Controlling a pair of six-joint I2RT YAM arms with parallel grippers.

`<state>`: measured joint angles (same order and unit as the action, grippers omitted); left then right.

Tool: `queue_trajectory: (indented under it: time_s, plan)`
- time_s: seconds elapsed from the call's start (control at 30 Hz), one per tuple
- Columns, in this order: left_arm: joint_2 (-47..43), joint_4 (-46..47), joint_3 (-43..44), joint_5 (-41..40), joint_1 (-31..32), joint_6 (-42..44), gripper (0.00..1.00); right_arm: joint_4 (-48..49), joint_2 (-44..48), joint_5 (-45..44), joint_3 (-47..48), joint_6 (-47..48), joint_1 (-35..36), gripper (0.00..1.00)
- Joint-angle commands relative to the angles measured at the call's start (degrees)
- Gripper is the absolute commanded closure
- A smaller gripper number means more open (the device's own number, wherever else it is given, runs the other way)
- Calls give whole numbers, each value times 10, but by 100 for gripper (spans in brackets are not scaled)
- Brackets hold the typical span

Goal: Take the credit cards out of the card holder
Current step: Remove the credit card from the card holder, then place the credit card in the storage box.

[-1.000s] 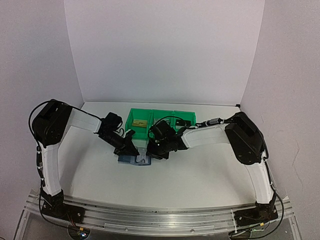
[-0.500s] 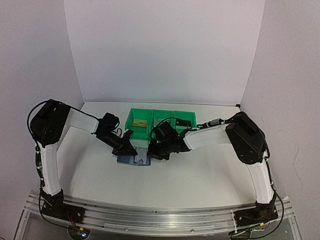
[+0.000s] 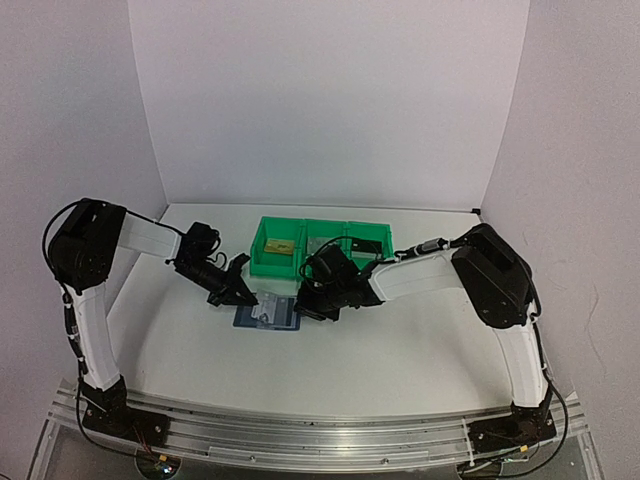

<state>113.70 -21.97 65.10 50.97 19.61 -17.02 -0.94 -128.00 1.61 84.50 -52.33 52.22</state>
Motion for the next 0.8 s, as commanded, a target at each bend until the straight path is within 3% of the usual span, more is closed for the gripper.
queue_trajectory:
  time_s: [0.0, 0.47, 0.6, 0.77]
  plan:
    - [-35, -54, 10, -21, -28, 54, 100, -87, -18, 37, -26, 9, 8, 84]
    - [-95, -102, 26, -29, -30, 95, 100, -87, 65, 23, 31, 99, 8, 71]
    - [-114, -127, 54, -8, -31, 102, 100, -87, 97, 13, 41, 124, 8, 55]
    - [-166, -104, 64, 68, -31, 93, 100, -56, 132, 46, 59, 168, 7, 23]
